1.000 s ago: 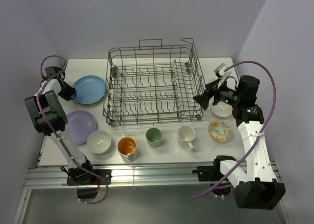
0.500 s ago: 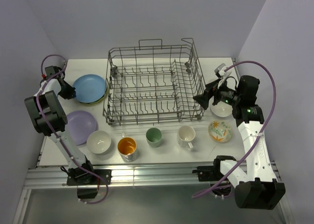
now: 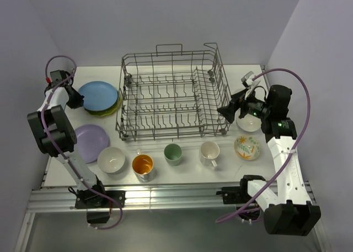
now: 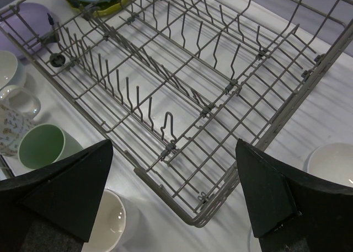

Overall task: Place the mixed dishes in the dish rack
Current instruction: Grab a plate with the left arm, then insert the plate into the dish rack

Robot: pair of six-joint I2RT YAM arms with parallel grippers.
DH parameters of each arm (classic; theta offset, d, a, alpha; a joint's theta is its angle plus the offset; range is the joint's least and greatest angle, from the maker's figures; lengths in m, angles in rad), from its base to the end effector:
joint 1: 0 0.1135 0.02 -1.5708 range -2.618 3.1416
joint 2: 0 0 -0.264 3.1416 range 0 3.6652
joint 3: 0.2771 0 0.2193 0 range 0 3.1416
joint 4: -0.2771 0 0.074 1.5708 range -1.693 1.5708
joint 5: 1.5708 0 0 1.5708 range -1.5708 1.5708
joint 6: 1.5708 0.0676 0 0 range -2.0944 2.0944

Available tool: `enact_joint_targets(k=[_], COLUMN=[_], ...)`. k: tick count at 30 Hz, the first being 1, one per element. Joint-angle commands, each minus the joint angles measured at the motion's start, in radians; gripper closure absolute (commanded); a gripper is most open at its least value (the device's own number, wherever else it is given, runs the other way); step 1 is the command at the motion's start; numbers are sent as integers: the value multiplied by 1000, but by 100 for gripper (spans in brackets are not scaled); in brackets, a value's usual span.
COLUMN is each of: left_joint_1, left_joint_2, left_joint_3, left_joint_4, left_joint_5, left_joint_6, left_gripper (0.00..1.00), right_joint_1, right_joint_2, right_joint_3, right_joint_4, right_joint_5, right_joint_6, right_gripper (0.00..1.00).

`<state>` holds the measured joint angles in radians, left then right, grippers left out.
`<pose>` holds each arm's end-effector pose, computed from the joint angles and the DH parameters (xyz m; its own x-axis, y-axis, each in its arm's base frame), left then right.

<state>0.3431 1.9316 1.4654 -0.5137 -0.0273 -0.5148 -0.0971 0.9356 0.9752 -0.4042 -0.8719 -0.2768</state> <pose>0.3831 0.1388 0.2017 -0.5081 -0.7041 -0.4961 -0.6902 0.6774 -0.2546 0.1857 0.0339 0.3524 -0.1639 -0.1607 -0.9733 -0.7217 0.6921 0.0073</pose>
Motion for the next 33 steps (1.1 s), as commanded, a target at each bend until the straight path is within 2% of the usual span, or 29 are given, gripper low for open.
enact_joint_targets(k=[1,13,17,26,33], left_joint_1=[-4,-19,-61,-226,-475], left_joint_2=[-106,-298,-345,-459,-514], left_joint_3=[0,-22,-24,84,104], left_joint_4=[43,106,116,132,236], left_joint_5=[-36,-85,-192,-445,-690], left_joint_6=[27,120,173,341,580], left_gripper=[100,100,100,100,100], right_joint_1=[-3,-3,-3,-3,-3], right_joint_2=[-15,-20,-20,-20,-23], right_joint_3=[0,-3,-4,-9,-9], right_joint_4=[36,39,42,45,45], right_joint_5=[-1,-9,-13,-35,-41], right_joint_6=[10,14,18,25,27], right_gripper=[0,0,0,0,0])
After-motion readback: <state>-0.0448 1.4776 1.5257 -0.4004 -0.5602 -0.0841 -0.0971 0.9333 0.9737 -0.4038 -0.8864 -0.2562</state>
